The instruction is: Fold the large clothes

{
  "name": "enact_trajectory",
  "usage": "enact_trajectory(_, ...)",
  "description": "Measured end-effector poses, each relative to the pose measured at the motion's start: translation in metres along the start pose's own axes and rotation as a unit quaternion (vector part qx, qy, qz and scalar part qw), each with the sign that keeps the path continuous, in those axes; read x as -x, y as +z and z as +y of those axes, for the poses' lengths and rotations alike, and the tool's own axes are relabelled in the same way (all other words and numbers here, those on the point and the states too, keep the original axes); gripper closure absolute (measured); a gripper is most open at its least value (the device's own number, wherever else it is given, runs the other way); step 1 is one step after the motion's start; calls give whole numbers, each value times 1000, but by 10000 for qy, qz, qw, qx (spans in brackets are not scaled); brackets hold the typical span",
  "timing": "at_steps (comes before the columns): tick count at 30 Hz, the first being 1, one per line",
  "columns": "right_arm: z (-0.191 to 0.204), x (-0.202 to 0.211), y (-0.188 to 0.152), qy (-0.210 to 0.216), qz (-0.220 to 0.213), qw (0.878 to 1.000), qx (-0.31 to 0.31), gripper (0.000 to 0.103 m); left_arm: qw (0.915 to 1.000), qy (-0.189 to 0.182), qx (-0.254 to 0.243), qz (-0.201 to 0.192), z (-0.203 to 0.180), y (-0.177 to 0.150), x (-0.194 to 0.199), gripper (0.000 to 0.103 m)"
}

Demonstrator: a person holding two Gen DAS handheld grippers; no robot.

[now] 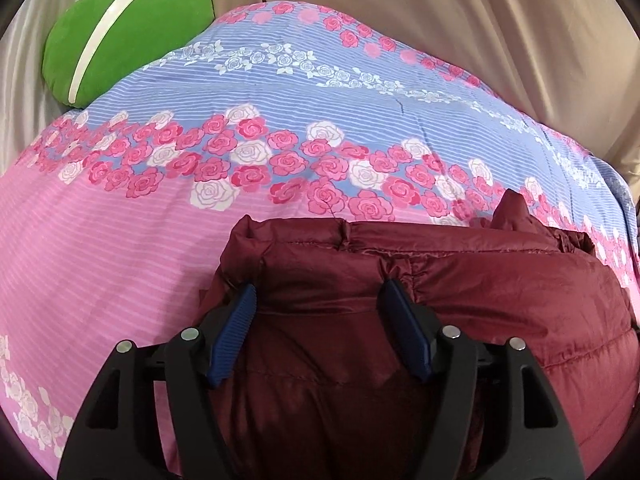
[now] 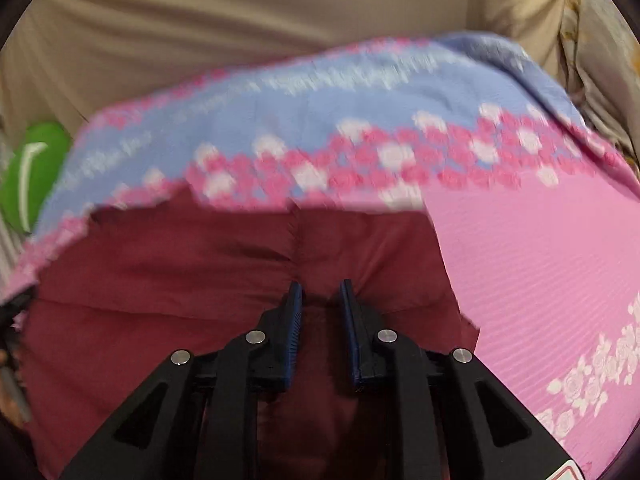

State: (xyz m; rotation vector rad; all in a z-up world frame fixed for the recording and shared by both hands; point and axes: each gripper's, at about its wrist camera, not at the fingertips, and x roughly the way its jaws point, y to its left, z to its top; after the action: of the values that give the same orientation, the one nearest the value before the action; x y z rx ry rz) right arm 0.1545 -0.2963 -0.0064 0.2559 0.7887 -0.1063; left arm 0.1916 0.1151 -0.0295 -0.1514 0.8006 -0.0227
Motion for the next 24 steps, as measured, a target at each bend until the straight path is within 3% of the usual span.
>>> enact_trajectory(2,-14,3,1,175,32,9987,-478,92,10000,-11,25,-19,2,-1,1,37)
enact_trajectory(5,-10,37,-12,370,-205,9966,-708,78,9999,36,88,-117,5,-4,13,38)
enact_trajectory(8,21,67,-38,689,-361,9967,-223,78,9998,-1,-25,-183,-9,-13,40,38)
enact_trajectory(13,85,77,-81,1071,-151,9928,518,77,9923,-922,-793,-216,-73,-52,95,34)
enact_trajectory(15,103,78,-99,822,-259,9921,907,78,9869,-1014,-1256,-18,-98,-75,96,32)
enact_trajectory(18,83,83,-108,728,-264,9938,802,80,9862,-612,-1535,-85,-98,-95,92,31)
enact_trajectory(24,0,101,-119,36,-170,9997,-198,85,9952,-357,-907,63,-43,-99,105,31)
